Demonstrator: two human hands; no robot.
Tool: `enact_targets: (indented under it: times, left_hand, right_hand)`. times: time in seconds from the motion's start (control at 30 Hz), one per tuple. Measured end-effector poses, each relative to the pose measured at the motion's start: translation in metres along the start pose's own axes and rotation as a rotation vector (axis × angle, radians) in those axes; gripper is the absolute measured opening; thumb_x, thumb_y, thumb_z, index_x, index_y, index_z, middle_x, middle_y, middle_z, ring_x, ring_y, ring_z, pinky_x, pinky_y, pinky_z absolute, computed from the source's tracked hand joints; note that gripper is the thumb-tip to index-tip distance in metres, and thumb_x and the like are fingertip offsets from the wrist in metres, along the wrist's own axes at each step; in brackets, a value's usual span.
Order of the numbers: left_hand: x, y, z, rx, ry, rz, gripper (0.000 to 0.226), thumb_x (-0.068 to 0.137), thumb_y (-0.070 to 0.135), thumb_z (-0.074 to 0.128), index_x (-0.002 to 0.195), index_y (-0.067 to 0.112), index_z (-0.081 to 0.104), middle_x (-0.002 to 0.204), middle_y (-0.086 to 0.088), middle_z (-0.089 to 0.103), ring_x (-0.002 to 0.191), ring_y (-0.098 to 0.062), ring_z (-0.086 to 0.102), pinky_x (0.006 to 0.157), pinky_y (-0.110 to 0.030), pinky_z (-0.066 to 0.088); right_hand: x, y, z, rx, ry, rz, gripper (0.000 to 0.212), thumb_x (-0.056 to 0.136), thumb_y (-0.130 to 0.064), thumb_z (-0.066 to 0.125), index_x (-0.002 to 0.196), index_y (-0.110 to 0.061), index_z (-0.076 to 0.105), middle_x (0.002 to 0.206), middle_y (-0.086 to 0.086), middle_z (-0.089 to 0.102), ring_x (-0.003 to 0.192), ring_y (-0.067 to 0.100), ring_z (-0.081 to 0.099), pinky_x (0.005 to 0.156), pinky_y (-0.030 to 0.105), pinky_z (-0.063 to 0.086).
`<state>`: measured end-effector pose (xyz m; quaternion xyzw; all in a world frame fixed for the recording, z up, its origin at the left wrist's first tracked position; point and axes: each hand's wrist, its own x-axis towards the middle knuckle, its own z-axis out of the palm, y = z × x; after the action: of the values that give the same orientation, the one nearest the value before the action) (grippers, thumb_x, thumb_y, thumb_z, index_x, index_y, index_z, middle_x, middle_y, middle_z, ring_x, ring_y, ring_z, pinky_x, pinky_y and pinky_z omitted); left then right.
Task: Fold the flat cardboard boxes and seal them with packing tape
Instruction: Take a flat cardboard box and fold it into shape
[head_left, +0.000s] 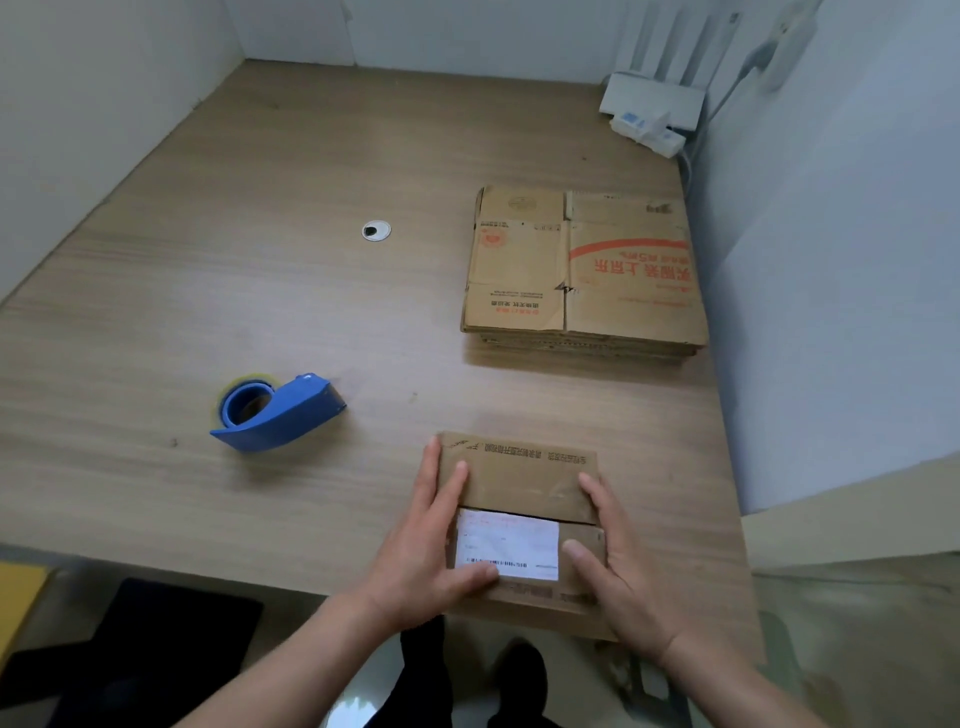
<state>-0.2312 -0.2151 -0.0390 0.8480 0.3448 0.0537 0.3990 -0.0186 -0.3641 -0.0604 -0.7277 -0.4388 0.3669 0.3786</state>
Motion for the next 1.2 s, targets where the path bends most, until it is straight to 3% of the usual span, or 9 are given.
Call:
enact_targets:
  times: [0.1, 0.17, 0.27, 0.37, 0.5, 0.6, 0.67, 1.03, 1.2]
  left_hand:
    - [-0.004, 0.006, 0.018, -0.045, 0.119, 0.016, 0.099, 0.075, 0.052, 0.066, 0.155, 0.01, 0.024, 0.165, 0.01, -0.016, 0.148, 0.008, -0.008, 0.111, -0.002, 0.007]
    - [0.0, 0.004, 0.019, -0.073, 0.216, -0.009, 0.089, 0.075, 0.043, 0.071, 0.149, 0.007, 0.039, 0.166, 0.003, 0.003, 0.148, 0.007, 0.001, 0.113, -0.003, 0.009]
    - [0.018, -0.002, 0.015, -0.082, 0.357, -0.057, 0.069, 0.076, 0.031, 0.078, 0.135, 0.004, 0.055, 0.156, -0.001, 0.025, 0.143, 0.0, 0.019, 0.112, -0.004, 0.013]
    - [0.035, -0.006, 0.006, -0.149, 0.389, -0.091, 0.059, 0.076, 0.02, 0.084, 0.128, 0.007, 0.06, 0.147, 0.006, 0.025, 0.136, 0.0, 0.025, 0.111, -0.004, 0.018]
    - [0.043, -0.007, 0.001, -0.225, 0.34, -0.111, 0.048, 0.077, 0.031, 0.081, 0.117, 0.026, 0.056, 0.145, 0.018, 0.019, 0.137, -0.006, 0.029, 0.112, -0.017, 0.027]
    - [0.045, -0.009, 0.001, -0.253, 0.343, -0.097, 0.037, 0.08, 0.038, 0.072, 0.111, 0.029, 0.053, 0.149, 0.02, 0.016, 0.14, -0.007, 0.03, 0.108, -0.014, 0.026]
    - [0.046, -0.013, 0.002, -0.264, 0.345, -0.088, 0.027, 0.088, 0.027, 0.07, 0.109, 0.028, 0.054, 0.155, 0.018, 0.014, 0.143, -0.002, 0.024, 0.106, -0.009, 0.024]
    - [0.065, -0.023, -0.011, -0.302, 0.36, -0.068, 0.016, 0.095, 0.006, 0.058, 0.095, 0.022, 0.06, 0.157, 0.012, 0.022, 0.135, 0.026, 0.012, 0.101, 0.003, 0.013]
    - [0.073, -0.031, -0.026, -0.234, 0.349, -0.063, 0.012, 0.097, 0.01, 0.055, 0.093, 0.021, 0.057, 0.161, 0.007, 0.022, 0.143, 0.002, 0.022, 0.106, -0.009, 0.018]
  right_hand:
    - [0.008, -0.015, 0.021, 0.165, 0.302, 0.086, 0.049, 0.079, -0.053, 0.066, 0.122, -0.042, 0.047, 0.135, -0.012, 0.053, 0.122, -0.011, 0.046, 0.101, 0.008, 0.035]
    - [0.02, -0.022, 0.022, 0.183, 0.393, 0.099, 0.039, 0.082, -0.032, 0.075, 0.113, -0.036, 0.051, 0.118, -0.015, 0.057, 0.106, -0.014, 0.051, 0.088, 0.001, 0.036]
    - [0.044, -0.019, 0.016, 0.183, 0.371, 0.11, 0.038, 0.087, -0.011, 0.075, 0.114, -0.028, 0.056, 0.114, -0.015, 0.061, 0.103, -0.011, 0.056, 0.089, 0.005, 0.041]
    - [0.064, -0.02, 0.004, 0.288, 0.267, 0.13, 0.035, 0.09, -0.002, 0.068, 0.11, -0.03, 0.058, 0.113, -0.007, 0.067, 0.102, 0.006, 0.064, 0.089, 0.018, 0.051]
    - [0.065, -0.016, -0.009, 0.326, 0.151, 0.118, 0.037, 0.093, 0.002, 0.063, 0.113, -0.03, 0.06, 0.118, 0.0, 0.067, 0.104, 0.01, 0.066, 0.084, 0.021, 0.053]
    - [0.063, -0.014, -0.007, 0.383, 0.16, 0.148, 0.037, 0.096, 0.004, 0.057, 0.116, -0.027, 0.06, 0.121, 0.006, 0.066, 0.107, 0.013, 0.065, 0.087, 0.023, 0.054]
    - [0.06, -0.014, -0.002, 0.431, 0.176, 0.177, 0.035, 0.098, 0.003, 0.054, 0.119, -0.024, 0.06, 0.122, 0.007, 0.066, 0.109, 0.014, 0.065, 0.091, 0.026, 0.055]
    - [0.068, -0.035, 0.026, 0.526, 0.482, 0.247, 0.026, 0.098, 0.005, 0.052, 0.115, -0.011, 0.064, 0.103, -0.004, 0.072, 0.084, -0.002, 0.069, 0.07, 0.014, 0.053]
    - [0.081, -0.042, 0.03, 0.468, 0.435, 0.247, 0.025, 0.099, 0.004, 0.053, 0.114, -0.013, 0.063, 0.105, -0.001, 0.071, 0.088, 0.001, 0.069, 0.072, 0.015, 0.054]
